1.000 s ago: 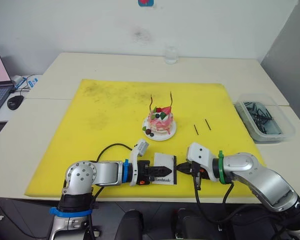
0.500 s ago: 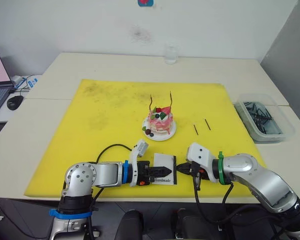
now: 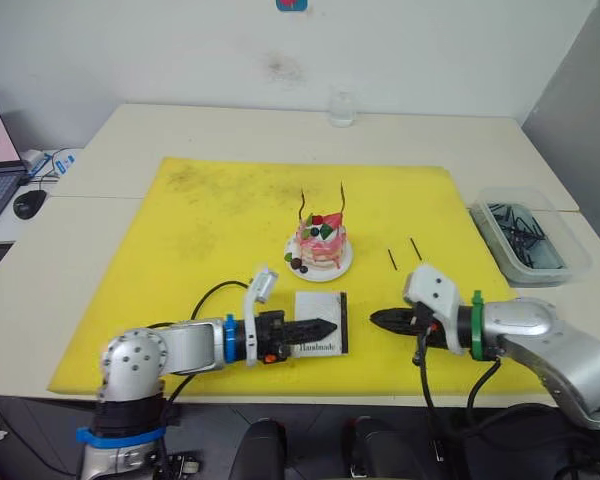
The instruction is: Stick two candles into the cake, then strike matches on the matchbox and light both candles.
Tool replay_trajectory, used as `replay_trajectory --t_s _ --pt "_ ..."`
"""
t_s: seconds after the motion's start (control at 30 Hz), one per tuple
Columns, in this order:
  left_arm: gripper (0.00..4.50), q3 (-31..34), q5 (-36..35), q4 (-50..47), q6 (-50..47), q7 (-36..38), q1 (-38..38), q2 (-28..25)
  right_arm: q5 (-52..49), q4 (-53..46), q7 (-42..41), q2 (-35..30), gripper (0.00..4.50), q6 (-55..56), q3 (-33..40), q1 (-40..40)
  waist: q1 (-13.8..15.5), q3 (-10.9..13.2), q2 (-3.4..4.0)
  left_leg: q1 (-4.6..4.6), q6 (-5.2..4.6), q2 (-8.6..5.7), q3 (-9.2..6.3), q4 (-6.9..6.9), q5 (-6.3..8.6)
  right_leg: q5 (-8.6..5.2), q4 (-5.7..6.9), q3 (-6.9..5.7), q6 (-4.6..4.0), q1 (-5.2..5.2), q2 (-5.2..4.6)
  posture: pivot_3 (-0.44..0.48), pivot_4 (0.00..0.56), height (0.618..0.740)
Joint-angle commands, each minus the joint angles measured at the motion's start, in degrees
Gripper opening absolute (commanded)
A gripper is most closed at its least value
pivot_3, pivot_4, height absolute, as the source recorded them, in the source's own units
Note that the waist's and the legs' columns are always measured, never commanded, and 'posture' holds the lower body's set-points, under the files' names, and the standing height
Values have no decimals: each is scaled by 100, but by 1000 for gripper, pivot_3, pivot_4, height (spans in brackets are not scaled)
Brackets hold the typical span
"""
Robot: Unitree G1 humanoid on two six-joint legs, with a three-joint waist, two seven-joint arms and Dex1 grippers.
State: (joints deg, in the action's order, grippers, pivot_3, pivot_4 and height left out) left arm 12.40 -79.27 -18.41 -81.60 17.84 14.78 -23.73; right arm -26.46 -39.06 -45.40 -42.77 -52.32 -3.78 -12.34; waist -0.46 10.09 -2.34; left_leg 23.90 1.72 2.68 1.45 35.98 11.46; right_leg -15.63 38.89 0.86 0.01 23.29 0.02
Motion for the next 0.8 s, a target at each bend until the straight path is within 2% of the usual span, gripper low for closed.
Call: replay_trajectory --t_s 0.03,0.13,0.3,0.47,0.6,0.8 --pt "16 4 69 -529 419 502 -162 -308 -265 -295 200 76 0 80 623 66 0 0 0 0 0 0 4 0 0 0 -1 4 0 0 -1 0 150 740" --pt "16 -141 420 -776 818 905 -309 -557 -139 -288 452 260 0 520 826 190 8 0 0 3 1 -3 6 -1 1 -1 -10 3 -1 0 -6 0 150 740" --pt "16 -484 964 -936 1324 1210 -446 -723 381 96 1059 764 0 1293 691 279 12 1 2 4 0 -4 9 -1 1 -10 -15 6 -16 -1 -8 0 150 740" --pt "0 -592 1207 -940 1625 1238 -514 -735 1276 1012 1872 1435 1705 2232 369 226 2 3 3 4 0 -2 10 -2 0 -11 -13 7 -18 0 -8 0 150 740" --pt "0 -569 1167 -888 1709 1232 -490 -752 1617 1519 2078 1684 3147 2688 209 246 3 3 4 5 0 -2 11 -3 1 -4 -13 7 -6 1 -7 0 150 740" --pt "0 -598 1244 -881 1778 1268 -544 -851 2045 2225 2790 2476 3147 3248 122 349 0 3 4 4 0 1 7 -12 1 -5 -9 4 -7 4 -3 0 150 740"
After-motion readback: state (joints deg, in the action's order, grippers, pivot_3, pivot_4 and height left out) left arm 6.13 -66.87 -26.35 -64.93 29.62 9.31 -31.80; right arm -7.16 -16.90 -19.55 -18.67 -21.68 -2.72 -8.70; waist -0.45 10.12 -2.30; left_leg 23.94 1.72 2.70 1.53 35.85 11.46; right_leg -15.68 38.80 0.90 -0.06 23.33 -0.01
